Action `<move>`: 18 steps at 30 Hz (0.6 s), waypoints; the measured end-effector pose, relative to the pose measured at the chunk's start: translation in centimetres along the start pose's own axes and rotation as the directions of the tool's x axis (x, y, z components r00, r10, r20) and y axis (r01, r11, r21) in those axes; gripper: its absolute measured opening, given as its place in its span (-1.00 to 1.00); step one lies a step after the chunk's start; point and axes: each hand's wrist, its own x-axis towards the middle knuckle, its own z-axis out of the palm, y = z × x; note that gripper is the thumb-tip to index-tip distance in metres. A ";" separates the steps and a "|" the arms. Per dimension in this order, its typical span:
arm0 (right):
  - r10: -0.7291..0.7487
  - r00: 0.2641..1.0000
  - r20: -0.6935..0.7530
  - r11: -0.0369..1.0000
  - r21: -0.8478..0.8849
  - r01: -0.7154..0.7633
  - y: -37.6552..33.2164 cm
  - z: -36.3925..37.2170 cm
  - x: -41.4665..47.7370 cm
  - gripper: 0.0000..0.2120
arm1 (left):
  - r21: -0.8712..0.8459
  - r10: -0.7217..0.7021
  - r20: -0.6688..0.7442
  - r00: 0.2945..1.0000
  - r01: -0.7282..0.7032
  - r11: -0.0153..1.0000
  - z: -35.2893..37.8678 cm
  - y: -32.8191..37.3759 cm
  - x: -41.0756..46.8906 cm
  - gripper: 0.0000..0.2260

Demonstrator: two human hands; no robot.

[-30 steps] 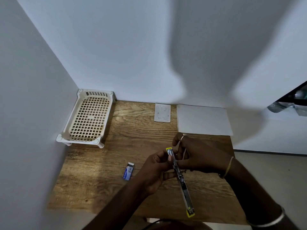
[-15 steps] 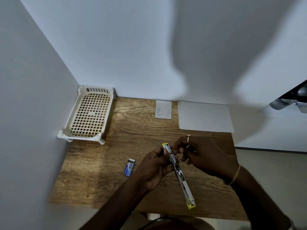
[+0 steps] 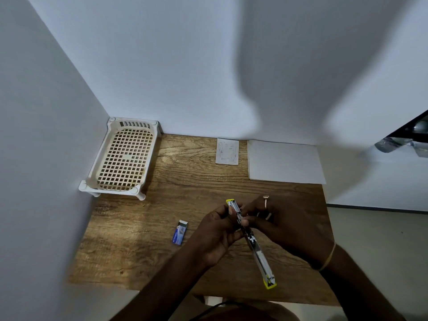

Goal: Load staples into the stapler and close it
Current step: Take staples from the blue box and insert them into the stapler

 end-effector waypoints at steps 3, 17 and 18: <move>0.014 0.999 0.049 0.993 -0.118 -0.008 -0.1 0.4 0.5 -0.94 | 0.020 0.011 0.038 0.999 -0.012 1.000 0.3 -0.3 -0.1 -0.65; 0.016 1.000 -0.012 0.988 -0.153 -0.017 -0.8 0.7 0.4 -0.79 | 0.028 0.019 0.022 1.000 -0.020 0.999 0.6 0.1 -0.3 -0.53; 0.025 0.999 -0.045 0.993 -0.116 -0.030 -0.7 0.9 0.2 -0.77 | 0.025 0.020 0.016 1.000 -0.020 0.999 0.6 0.1 -0.3 -0.55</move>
